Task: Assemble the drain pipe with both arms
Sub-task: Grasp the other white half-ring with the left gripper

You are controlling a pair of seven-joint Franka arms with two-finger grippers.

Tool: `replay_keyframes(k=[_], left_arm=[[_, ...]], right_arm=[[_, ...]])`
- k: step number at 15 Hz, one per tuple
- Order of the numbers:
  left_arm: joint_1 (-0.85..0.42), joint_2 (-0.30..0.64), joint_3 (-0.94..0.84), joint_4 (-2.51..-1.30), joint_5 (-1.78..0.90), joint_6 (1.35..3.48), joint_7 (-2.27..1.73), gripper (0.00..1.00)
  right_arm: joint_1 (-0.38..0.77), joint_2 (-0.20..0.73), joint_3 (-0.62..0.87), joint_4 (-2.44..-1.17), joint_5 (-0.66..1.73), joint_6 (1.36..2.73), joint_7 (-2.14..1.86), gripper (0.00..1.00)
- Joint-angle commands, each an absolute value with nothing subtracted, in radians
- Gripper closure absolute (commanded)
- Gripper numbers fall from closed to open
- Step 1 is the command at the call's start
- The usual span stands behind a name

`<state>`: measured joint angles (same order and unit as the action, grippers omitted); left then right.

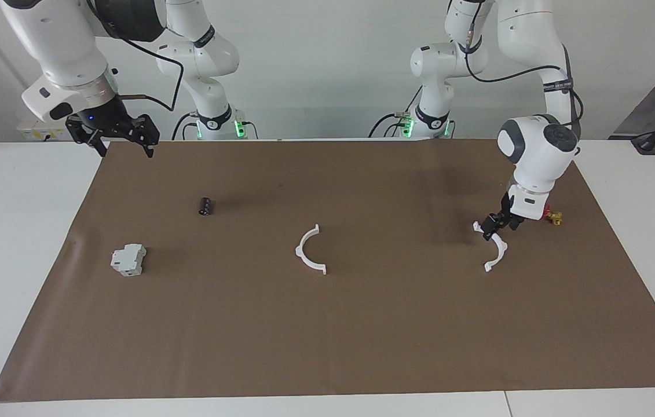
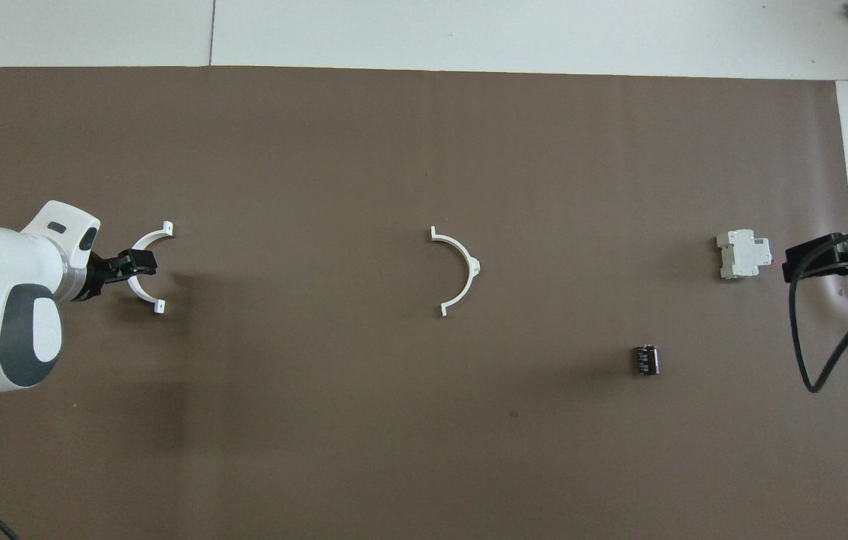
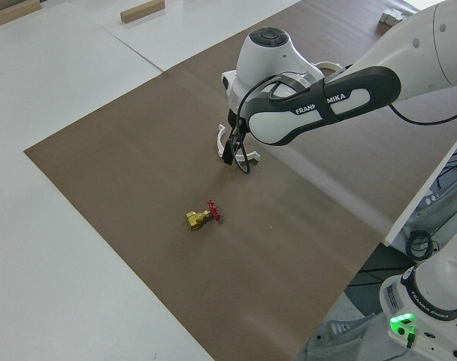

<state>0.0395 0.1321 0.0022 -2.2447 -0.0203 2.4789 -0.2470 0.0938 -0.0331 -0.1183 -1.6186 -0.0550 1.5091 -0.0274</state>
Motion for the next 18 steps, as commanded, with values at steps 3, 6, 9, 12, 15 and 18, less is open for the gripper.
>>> replay_keyframes(k=[3,6,9,12,15,18], left_arm=[[0.029,0.163,-0.002,-2.261,-0.020,2.531,-0.252,0.00],[0.028,0.169,-0.002,-2.260,-0.021,2.536,-0.250,0.00],[0.028,0.169,-0.002,-2.257,-0.020,2.536,-0.249,0.00],[0.028,0.173,-0.002,-2.256,-0.021,2.537,-0.252,0.13],[0.023,0.173,-0.002,-2.256,-0.020,2.539,-0.256,0.31],[0.012,0.173,-0.002,-2.256,-0.020,2.537,-0.249,0.75]], right_arm=[[0.089,-0.038,-0.120,-1.617,-0.035,1.523,-0.025,0.00],[0.089,-0.038,-0.120,-1.617,-0.038,1.528,-0.025,0.00],[0.086,-0.038,-0.123,-1.621,-0.031,1.539,-0.021,0.00],[0.086,-0.038,-0.123,-1.620,-0.031,1.539,-0.020,0.00],[0.086,-0.038,-0.123,-1.621,-0.025,1.539,-0.020,0.00],[0.087,-0.043,-0.121,-1.623,-0.018,1.535,-0.026,0.00]])
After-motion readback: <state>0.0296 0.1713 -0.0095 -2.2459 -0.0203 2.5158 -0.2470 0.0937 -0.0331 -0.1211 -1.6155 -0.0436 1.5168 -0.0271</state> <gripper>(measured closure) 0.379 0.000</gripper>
